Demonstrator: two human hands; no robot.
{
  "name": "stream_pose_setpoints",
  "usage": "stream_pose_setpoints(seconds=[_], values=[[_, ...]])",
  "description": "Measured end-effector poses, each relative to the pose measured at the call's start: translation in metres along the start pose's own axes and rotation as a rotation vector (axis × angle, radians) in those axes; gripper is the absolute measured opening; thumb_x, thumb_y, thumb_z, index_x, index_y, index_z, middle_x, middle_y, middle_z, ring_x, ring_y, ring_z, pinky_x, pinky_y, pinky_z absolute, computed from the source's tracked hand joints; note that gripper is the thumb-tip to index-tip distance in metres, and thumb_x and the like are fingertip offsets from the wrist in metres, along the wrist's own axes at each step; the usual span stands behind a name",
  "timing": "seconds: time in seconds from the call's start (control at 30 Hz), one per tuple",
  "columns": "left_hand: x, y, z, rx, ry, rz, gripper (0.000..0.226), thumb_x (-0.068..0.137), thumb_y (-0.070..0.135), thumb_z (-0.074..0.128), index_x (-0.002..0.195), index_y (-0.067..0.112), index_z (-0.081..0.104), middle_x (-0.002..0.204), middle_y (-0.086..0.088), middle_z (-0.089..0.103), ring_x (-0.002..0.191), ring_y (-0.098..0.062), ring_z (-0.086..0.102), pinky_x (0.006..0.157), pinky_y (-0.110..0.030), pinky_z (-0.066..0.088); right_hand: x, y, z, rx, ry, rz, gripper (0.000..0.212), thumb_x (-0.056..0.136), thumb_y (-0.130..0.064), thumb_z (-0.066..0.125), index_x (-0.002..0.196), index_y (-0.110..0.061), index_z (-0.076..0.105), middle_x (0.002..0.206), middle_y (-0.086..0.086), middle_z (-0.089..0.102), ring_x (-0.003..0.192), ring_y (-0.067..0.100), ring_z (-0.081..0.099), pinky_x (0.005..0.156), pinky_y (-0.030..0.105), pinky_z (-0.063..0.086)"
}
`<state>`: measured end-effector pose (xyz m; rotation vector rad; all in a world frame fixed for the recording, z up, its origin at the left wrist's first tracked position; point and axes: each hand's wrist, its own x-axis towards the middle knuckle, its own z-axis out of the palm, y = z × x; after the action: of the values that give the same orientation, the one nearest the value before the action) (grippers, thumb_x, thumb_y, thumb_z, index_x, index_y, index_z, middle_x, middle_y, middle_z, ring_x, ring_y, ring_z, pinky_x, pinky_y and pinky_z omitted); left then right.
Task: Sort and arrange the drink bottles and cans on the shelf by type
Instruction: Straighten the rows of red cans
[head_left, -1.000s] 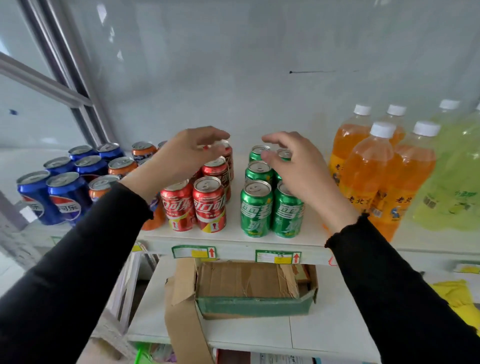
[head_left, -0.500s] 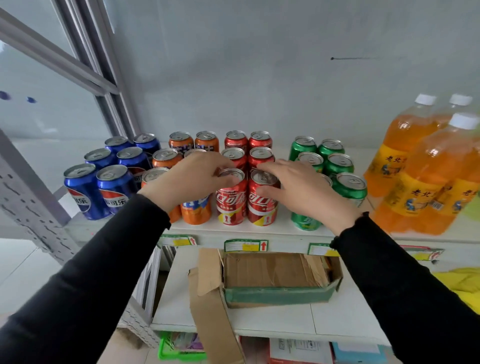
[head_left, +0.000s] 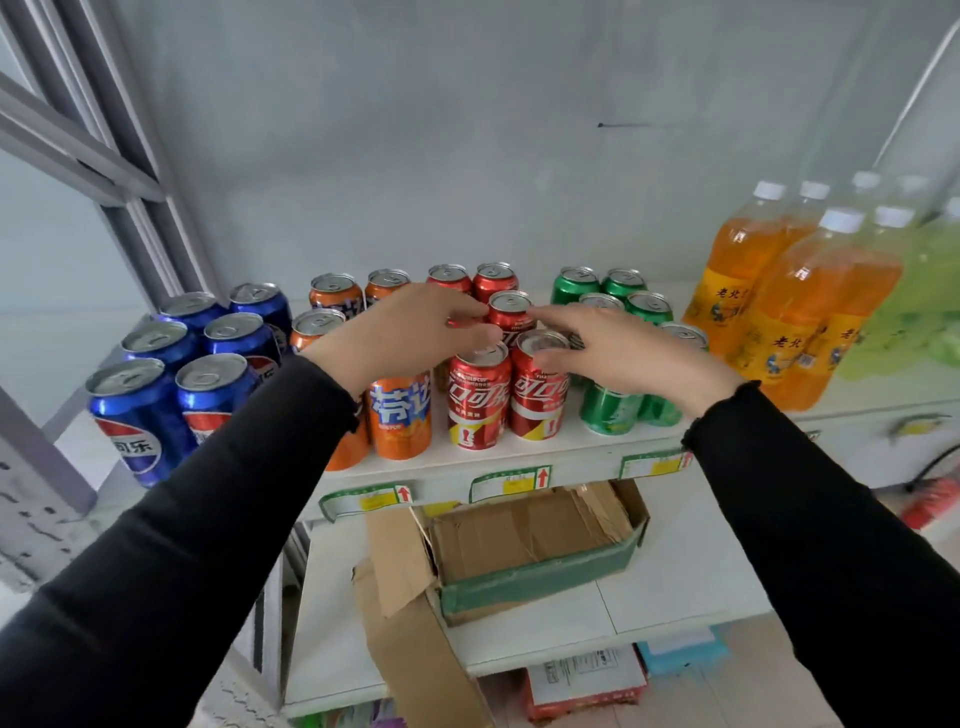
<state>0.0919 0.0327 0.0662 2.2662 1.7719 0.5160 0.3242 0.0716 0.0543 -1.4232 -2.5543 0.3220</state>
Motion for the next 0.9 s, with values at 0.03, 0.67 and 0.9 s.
stream_pose_setpoints(seconds=[0.03,0.67,0.9], values=[[0.005,-0.004,-0.005,-0.047,0.065,-0.007,0.048,0.095,0.053,0.057,0.137,0.030,0.060,0.126,0.006,0.066,0.095,-0.007,0.061,0.084,-0.025,0.040,0.004,0.001,-0.006,0.055,0.048,0.007,0.062,0.097,-0.047,0.059,0.154,-0.035,0.037,0.153,-0.007,0.047,0.134,0.014,0.049,0.108,0.038,0.043],[0.076,-0.035,0.000,0.287,-0.093,-0.057,0.048,0.093,0.053,0.058,0.119,0.012,0.062,0.106,-0.005,0.065,0.096,-0.022,0.060,0.086,-0.041,0.050,0.109,-0.002,-0.003,-0.176,-0.107,-0.030,0.047,0.098,-0.038,0.062,0.142,-0.028,0.054,0.144,0.000,0.055,0.125,0.024,0.055,0.103,0.041,0.045],[0.095,-0.049,-0.029,0.157,-0.051,-0.041,0.050,0.095,0.053,0.056,0.128,0.017,0.066,0.124,-0.001,0.067,0.110,-0.020,0.061,0.091,-0.032,0.044,0.124,0.006,-0.040,0.016,-0.053,-0.052,0.054,0.094,-0.043,0.066,0.143,-0.025,0.054,0.140,-0.006,0.057,0.120,0.013,0.055,0.095,0.029,0.042]])
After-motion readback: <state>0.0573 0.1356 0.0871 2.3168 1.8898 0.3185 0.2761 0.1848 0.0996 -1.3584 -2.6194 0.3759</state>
